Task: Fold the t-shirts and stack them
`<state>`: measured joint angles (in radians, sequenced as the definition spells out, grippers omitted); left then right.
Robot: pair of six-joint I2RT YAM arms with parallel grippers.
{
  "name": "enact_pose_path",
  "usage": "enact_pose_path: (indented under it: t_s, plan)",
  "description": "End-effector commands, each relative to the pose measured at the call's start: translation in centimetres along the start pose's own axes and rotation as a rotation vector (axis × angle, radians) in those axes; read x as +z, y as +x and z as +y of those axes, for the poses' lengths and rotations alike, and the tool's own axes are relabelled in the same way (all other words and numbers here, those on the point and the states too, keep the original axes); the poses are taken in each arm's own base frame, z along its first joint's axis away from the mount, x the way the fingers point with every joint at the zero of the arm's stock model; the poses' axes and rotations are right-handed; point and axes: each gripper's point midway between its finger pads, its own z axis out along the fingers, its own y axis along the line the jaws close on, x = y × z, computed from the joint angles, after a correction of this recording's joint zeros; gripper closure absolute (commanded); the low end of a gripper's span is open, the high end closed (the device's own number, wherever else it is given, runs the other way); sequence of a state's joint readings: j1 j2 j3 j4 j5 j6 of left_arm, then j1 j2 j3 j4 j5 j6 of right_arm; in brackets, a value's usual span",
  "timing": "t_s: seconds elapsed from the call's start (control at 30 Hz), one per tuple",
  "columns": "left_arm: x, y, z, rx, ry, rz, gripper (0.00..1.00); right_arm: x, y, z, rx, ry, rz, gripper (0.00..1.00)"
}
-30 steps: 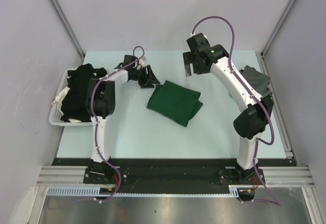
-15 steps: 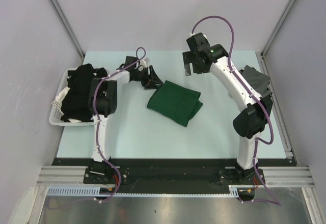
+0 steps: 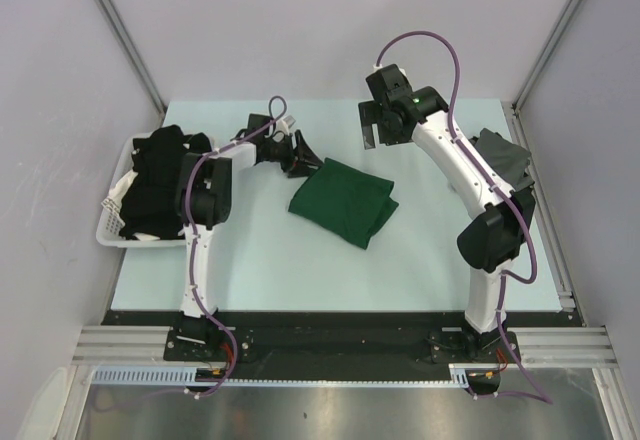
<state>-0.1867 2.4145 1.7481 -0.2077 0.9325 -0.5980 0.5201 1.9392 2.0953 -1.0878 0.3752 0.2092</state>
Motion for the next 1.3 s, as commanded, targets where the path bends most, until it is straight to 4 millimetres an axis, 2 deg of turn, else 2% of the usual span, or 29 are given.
enact_pose_path:
  t_s: [0.0, 0.3, 0.87, 1.27]
  plan:
    - [0.9, 1.1, 1.8, -0.062, -0.005, 0.017, 0.37, -0.7, -0.9, 0.3, 0.016, -0.013, -0.025, 0.0]
    - [1.0, 0.7, 1.1, -0.08, 0.057, 0.021, 0.37, -0.6, -0.7, 0.6, 0.011, -0.015, -0.017, 0.0]
    - [-0.7, -1.0, 2.8, -0.116, 0.024, -0.022, 0.36, -0.5, -0.6, 1.1, 0.008, -0.025, -0.017, 0.0]
    - [-0.5, -1.0, 2.0, -0.124, 0.082, -0.006, 0.36, -0.1, -0.4, 1.6, 0.007, -0.03, -0.007, 0.0]
